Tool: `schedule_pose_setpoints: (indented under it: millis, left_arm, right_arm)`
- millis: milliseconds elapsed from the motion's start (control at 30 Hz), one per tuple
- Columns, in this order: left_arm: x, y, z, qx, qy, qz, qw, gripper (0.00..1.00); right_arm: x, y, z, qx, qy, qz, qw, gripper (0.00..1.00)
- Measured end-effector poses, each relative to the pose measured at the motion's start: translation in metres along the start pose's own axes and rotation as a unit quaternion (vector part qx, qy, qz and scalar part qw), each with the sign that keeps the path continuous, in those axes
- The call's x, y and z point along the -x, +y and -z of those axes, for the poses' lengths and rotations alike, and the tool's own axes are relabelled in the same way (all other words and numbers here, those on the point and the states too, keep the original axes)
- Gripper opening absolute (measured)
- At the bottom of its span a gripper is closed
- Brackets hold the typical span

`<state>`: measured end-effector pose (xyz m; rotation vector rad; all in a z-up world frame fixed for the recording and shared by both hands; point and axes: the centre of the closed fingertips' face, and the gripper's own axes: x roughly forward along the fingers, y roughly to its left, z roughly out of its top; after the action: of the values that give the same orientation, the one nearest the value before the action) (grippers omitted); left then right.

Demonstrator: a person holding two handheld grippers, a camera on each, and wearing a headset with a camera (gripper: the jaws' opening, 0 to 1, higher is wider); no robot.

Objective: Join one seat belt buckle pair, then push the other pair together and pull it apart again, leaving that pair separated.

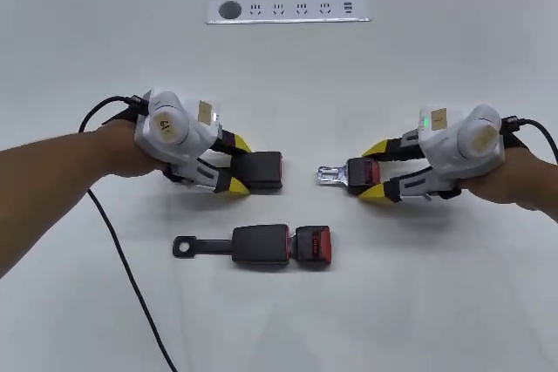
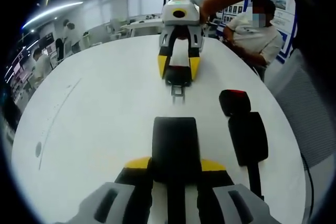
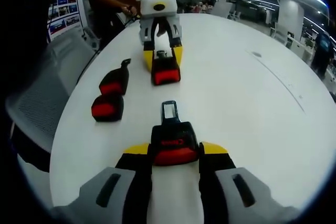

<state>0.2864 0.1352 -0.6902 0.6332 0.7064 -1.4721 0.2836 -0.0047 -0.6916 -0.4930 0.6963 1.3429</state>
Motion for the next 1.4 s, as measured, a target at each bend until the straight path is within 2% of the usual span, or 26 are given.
schedule_pose_setpoints:
  millis: [400, 733, 1233, 1333, 1400]
  left_arm:
    - [0.000, -0.001, 0.000, -0.006, 0.000, 0.002, 1.0000, 0.33]
    - [0.001, 0.000, 0.003, -0.008, 0.001, 0.004, 1.0000, 0.33]
    - [0.002, 0.001, 0.006, -0.012, 0.008, 0.007, 0.9999, 0.33]
    - [0.001, 0.001, 0.005, -0.015, 0.011, 0.010, 0.9998, 0.33]
    - [0.001, 0.000, 0.005, -0.021, 0.019, 0.015, 0.9995, 0.33]
  right_arm:
    - [-0.020, 0.002, -0.019, 0.006, -0.010, -0.012, 0.9999, 0.33]
    - [-0.036, 0.002, -0.034, 0.016, -0.008, -0.018, 0.9997, 0.33]
    - [-0.041, 0.004, -0.037, 0.018, -0.004, -0.020, 0.9996, 0.33]
    - [-0.050, 0.010, -0.045, 0.009, -0.013, -0.026, 0.9995, 0.33]
    - [-0.054, 0.009, -0.048, 0.017, -0.006, -0.023, 0.9996, 0.33]
